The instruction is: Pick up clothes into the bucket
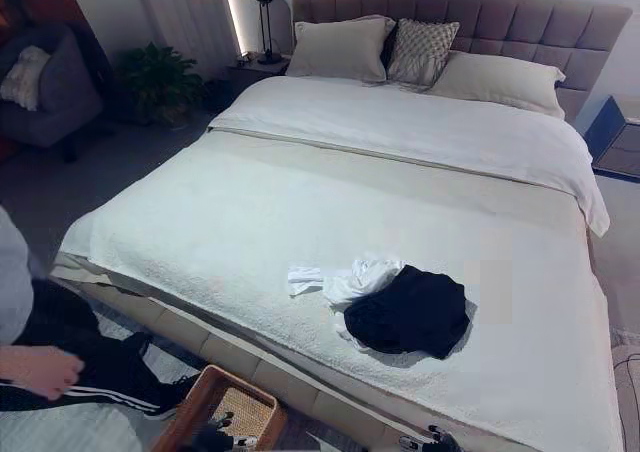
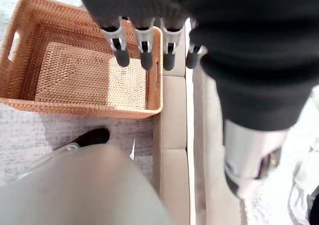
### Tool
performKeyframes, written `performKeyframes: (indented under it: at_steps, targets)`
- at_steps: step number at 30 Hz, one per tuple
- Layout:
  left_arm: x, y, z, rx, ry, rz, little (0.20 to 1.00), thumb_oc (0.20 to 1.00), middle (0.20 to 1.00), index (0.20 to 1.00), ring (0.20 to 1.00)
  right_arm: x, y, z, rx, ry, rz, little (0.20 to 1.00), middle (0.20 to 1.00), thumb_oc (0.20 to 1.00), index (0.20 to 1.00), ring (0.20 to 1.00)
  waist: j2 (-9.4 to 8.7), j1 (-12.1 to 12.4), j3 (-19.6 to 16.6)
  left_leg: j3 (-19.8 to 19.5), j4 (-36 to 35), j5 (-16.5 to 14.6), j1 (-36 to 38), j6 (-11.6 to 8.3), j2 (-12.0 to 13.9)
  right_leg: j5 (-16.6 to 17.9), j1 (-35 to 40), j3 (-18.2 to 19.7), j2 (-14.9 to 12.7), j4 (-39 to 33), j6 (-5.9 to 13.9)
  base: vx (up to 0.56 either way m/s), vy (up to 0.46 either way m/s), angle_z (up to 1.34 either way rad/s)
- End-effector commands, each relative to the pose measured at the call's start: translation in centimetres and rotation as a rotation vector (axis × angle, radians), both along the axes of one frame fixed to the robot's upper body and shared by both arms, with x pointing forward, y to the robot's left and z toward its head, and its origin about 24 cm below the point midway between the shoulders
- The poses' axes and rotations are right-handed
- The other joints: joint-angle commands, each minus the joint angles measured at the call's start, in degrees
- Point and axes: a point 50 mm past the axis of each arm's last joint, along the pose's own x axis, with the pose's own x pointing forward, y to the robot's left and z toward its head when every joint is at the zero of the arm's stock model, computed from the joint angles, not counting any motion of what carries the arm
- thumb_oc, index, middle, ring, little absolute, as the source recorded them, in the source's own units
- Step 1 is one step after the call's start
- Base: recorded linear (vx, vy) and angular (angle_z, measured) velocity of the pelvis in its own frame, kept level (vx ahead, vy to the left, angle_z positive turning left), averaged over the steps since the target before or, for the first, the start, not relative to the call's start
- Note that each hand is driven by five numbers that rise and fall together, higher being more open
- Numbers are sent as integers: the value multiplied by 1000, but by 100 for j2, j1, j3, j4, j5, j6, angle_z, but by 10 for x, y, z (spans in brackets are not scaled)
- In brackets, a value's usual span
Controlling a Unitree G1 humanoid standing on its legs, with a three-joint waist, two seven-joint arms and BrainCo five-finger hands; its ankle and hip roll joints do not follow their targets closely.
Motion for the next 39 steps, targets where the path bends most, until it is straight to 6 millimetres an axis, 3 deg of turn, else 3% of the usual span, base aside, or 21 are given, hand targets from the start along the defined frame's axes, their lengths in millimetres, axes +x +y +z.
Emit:
performKeyframes:
  at_steps: [1,9,15,16,23,26,31,36,39]
  targets:
    - [14,-14,3,-33,-52,-59,1000,1000,1000,1000,1000,23,-2,4,-30,-46,68,1000,1000,1000,1000,1000,-409,-105,-36,-114,340,-39,-499,-75,-200,-331,79,-174,-482,342,426,-236,-49,21]
    - [10,-13,1,-28,-38,-36,1000,1000,1000,1000,1000,21,-3,4,-37,-38,61,1000,1000,1000,1000,1000,-414,-100,-13,-135,351,-40,-535,-74,-209,-335,51,-185,-486,352,425,0,0,0]
    - [6,-8,0,3,-21,-12,1000,1000,1000,1000,1000,40,-12,13,-88,-134,-15,1000,1000,1000,1000,1000,-403,-94,34,-162,384,-42,-600,-65,-225,-361,-7,-206,-492,420,429,0,0,0]
    - [6,-6,0,22,-28,-7,1000,1000,1000,1000,1000,61,-16,24,-129,-235,-28,1000,1000,1000,1000,1000,-389,-89,86,-172,388,-36,-636,-61,-230,-369,-56,-208,-496,453,427,-11,10,6]
    - [23,-5,6,67,-109,15,1000,1000,1000,1000,1000,142,-23,80,-223,-616,-104,1000,1000,1000,1000,1000,-325,-48,414,-242,456,85,-1109,-57,-272,-305,-544,-239,-519,599,447,-73,10,7]
    - [28,-7,8,67,-131,25,1000,1000,1000,1000,1000,168,-27,103,-264,-732,-126,1000,1000,1000,1000,1000,-284,-6,537,-273,492,127,-1293,-45,-284,-304,-754,-246,-544,718,442,-20,9,2]
    - [40,-13,12,67,-175,14,1000,1000,1000,1000,1000,193,-44,131,-388,-808,-127,1000,1000,1000,1000,1000,-159,51,778,-391,541,181,-1598,-13,-346,-402,-1150,-284,-609,1051,414,-24,9,4]
    - [57,-19,19,65,-240,-23,1000,1000,1000,1000,1000,222,-56,162,-542,-846,-7,1000,1000,1000,1000,1000,-22,122,1157,-527,858,127,-2011,93,-491,-534,-1706,-128,-709,1639,347,-35,24,11]
    - [64,-25,22,50,-274,-22,1000,1000,1000,1000,1000,232,-60,169,-618,-823,52,1000,1000,1000,1000,1000,20,197,1337,-546,1128,78,-2296,116,-524,-551,-1977,-41,-725,1807,326,-7,-2,-5]
